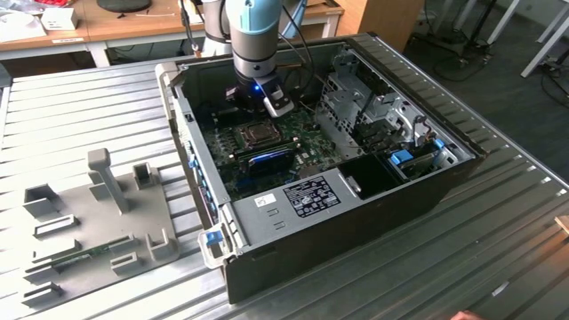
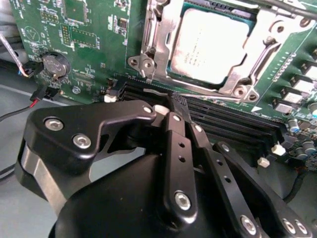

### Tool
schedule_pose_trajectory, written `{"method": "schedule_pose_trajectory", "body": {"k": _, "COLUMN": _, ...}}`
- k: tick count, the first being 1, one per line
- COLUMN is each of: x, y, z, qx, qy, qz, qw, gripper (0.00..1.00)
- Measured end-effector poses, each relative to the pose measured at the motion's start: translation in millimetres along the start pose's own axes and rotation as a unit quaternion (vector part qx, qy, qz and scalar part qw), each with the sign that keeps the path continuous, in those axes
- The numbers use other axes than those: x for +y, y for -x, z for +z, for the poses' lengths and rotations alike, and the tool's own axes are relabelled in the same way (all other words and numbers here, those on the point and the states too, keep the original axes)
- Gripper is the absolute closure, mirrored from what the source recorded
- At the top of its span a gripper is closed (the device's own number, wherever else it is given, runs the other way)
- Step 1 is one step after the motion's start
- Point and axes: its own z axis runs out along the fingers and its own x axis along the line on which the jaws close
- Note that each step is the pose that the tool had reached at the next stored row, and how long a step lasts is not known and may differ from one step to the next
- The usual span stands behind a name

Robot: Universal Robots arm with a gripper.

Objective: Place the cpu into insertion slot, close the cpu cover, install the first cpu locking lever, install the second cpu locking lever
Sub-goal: 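Install the first cpu locking lever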

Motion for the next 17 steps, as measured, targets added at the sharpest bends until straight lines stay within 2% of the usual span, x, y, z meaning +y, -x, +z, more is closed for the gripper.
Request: {"method": "schedule_pose_trajectory", "body": {"k": 17, "x": -0.5, "y": -0.1, "z": 1.7, "qx": -0.0007, "qy": -0.0016, "qz": 0.0, "qw": 1.0, "gripper": 0.9}}
